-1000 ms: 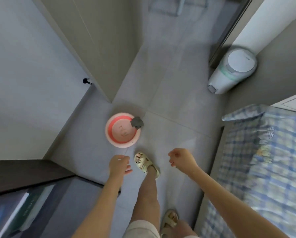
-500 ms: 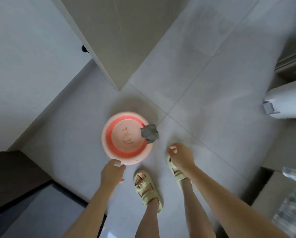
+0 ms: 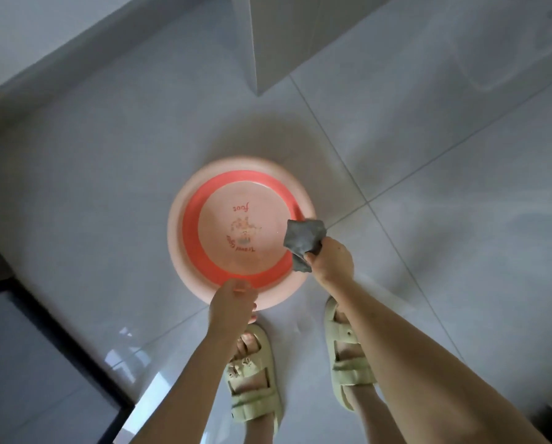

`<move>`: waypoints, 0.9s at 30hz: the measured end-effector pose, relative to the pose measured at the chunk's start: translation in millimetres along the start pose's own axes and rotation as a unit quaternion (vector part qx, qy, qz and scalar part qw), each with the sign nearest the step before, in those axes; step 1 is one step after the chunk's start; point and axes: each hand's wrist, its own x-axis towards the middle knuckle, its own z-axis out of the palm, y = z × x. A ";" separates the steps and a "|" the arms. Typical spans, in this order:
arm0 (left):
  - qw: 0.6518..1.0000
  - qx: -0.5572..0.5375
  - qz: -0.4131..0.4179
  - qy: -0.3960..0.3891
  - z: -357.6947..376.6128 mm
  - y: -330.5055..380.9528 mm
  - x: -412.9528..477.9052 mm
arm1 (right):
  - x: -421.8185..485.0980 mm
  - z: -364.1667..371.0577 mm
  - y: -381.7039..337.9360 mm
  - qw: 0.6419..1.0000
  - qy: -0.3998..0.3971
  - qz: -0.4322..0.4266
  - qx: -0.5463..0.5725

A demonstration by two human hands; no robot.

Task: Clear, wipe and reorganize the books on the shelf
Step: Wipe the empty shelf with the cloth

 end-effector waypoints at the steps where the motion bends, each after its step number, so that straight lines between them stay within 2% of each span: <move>1: 1.000 -0.002 -0.003 0.001 0.3 -4.3 -2.5 | -1.3 -0.6 0.8 1.000 0.015 -0.006 -0.012; 5: 1.000 0.002 -0.026 0.015 -4.5 -8.9 -38.8 | -43.0 -32.5 -4.5 0.995 0.008 -0.076 -0.057; 7: 0.999 0.029 -0.003 0.028 -10.3 1.0 -75.6 | -83.4 -62.7 -7.3 0.989 -0.023 -0.131 -0.061; 9: 0.996 0.069 0.049 0.042 -16.9 18.2 -119.2 | -130.1 -99.9 -9.9 0.982 -0.066 -0.168 -0.059; 12: 0.985 0.068 0.147 0.055 -31.9 56.0 -196.2 | -206.5 -175.4 -22.9 0.969 -0.136 -0.205 -0.020; 15: 0.961 0.078 0.252 0.080 -48.8 87.2 -282.0 | -291.5 -258.0 -41.9 0.948 -0.217 -0.220 0.069; 17: 0.942 0.089 0.302 0.113 -61.2 101.1 -336.2 | -339.2 -300.4 -52.2 0.938 -0.241 -0.239 0.074; 19: 0.925 0.080 0.342 0.147 -73.9 109.8 -381.1 | -372.9 -329.2 -61.6 0.936 -0.225 -0.267 0.042; 22: 0.921 0.023 0.346 0.177 -101.4 111.9 -457.7 | -427.5 -362.4 -77.5 0.929 -0.173 -0.326 -0.024; 27: 0.923 -0.097 0.338 0.158 -135.3 85.8 -566.1 | -522.0 -378.4 -98.0 0.879 -0.133 -0.444 -0.115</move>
